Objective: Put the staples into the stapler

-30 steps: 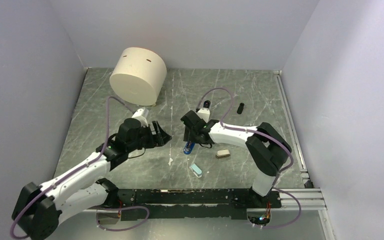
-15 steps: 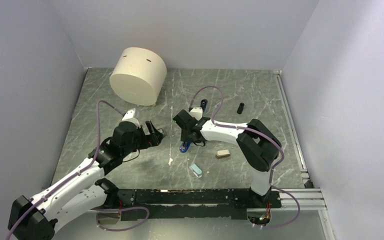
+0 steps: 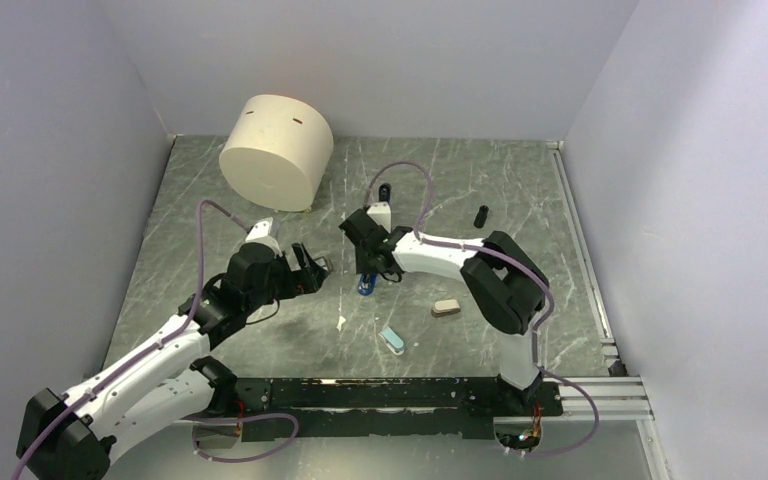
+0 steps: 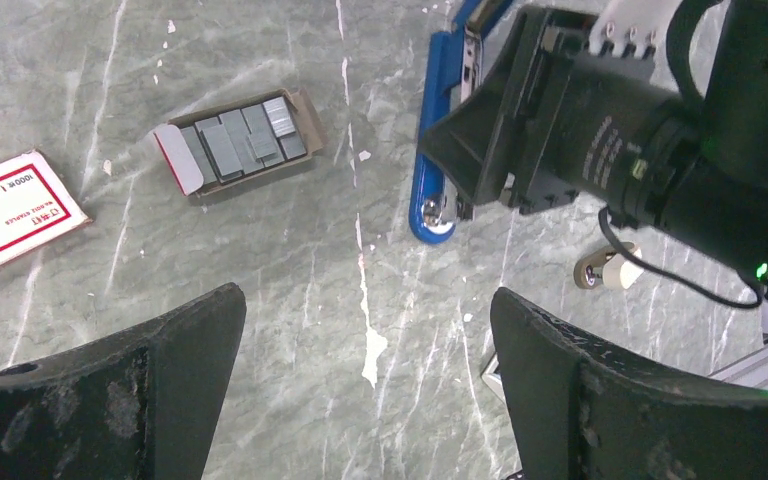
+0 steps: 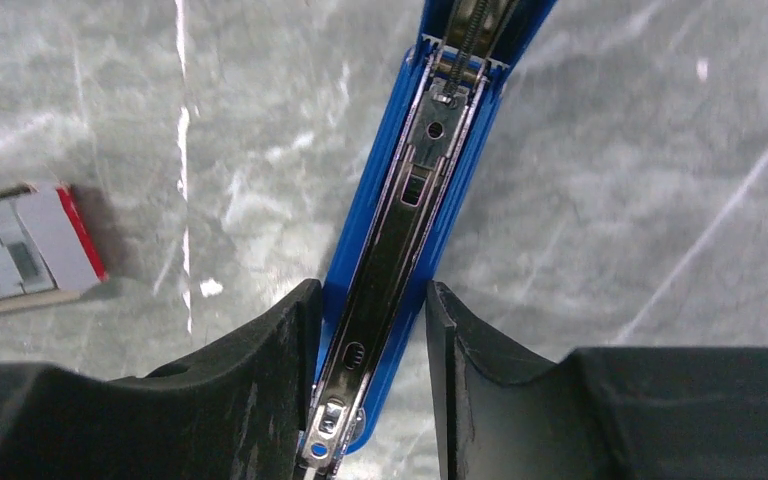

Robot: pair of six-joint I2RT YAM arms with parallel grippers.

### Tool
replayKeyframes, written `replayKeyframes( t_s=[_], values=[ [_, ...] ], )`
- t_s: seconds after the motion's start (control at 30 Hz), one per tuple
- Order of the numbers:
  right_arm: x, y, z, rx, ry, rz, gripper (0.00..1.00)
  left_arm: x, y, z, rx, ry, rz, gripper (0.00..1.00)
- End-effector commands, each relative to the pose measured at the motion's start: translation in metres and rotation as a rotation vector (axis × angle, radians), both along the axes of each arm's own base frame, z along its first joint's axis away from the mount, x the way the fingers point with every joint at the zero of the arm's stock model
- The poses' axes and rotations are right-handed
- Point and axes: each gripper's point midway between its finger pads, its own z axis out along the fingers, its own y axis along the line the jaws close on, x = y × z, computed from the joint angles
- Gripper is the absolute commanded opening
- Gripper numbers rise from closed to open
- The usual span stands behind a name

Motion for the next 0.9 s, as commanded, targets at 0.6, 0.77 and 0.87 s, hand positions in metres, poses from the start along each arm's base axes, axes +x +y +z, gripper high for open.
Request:
replayKeyframes(
  t_s=[0.6, 0.77, 0.87],
  values=[
    [0.057, 0.01, 0.03, 0.056, -0.038, 0.172, 0.63, 0.012, -0.001, 0.005, 0.021, -0.024, 0.011, 0.93],
    [0.049, 0.007, 0.071, 0.121, -0.097, 0.195, 0.69, 0.005, -0.005, 0.005, -0.001, -0.015, -0.016, 0.94],
    [0.035, -0.003, 0.088, 0.148, -0.124, 0.201, 0.7, -0.001, -0.008, 0.006, -0.038, -0.02, -0.038, 0.96]
  ],
)
